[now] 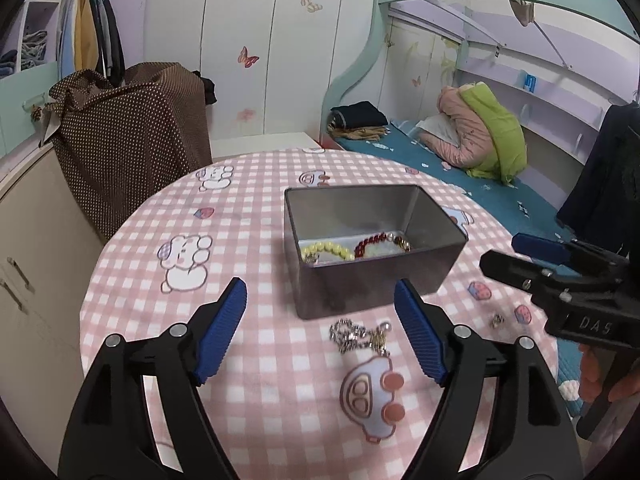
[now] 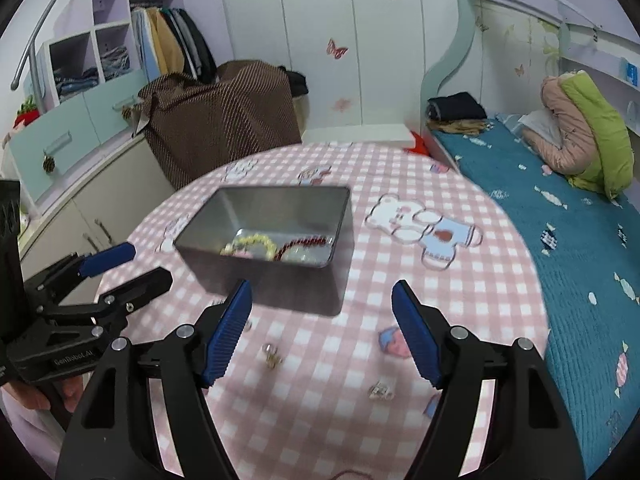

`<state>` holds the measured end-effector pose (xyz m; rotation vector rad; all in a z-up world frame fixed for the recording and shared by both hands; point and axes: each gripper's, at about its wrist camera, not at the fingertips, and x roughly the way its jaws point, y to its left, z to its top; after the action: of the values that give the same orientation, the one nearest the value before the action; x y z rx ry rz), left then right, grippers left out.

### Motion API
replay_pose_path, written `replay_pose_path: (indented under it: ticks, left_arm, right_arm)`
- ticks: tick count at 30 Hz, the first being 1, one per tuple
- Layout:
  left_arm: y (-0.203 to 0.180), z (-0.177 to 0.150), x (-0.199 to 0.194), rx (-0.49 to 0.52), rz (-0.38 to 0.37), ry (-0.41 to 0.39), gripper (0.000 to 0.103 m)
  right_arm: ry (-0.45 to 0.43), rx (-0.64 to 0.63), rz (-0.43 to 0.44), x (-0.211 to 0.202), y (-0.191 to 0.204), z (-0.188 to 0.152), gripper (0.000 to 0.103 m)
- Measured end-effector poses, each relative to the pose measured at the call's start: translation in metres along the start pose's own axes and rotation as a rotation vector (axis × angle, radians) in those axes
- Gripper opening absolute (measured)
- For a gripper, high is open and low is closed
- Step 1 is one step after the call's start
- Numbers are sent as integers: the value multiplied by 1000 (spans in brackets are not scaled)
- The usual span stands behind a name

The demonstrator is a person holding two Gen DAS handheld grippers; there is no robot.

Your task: Organize jewelry

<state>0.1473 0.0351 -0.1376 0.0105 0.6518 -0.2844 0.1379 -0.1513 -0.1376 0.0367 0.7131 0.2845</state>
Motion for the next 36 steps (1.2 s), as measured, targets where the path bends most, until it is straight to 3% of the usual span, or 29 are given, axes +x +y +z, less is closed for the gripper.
replay_pose_path:
  ticks: [5,9,15,19,23,32,36]
  left_arm:
    - [2,-10,-2,-2,-4,17,88]
    - [3,-17,-4,1,-25,17,89]
    - [6,-24,-1,-5,-35,37,90]
    - [6,-27,3,-5,-47,49,90]
    - [1,-28,7,11,-74,56,90]
    - [-17,-23,22,46,-116,78,89]
    - [-26,-21,30,71,-128,92,80]
  right_arm:
    - [58,-22,14,13,9,-14,69]
    - [95,-45,25,23,17,-22,67]
    - [144,-88,46,36,31,-30,48]
    - [172,-116,62,43,38,-35,27]
    - [171,-129,56,45,39,-38,12]
    - [130,-75,40,35,16,-30,11]
    - [94,-40,20,24,-2,-24,11]
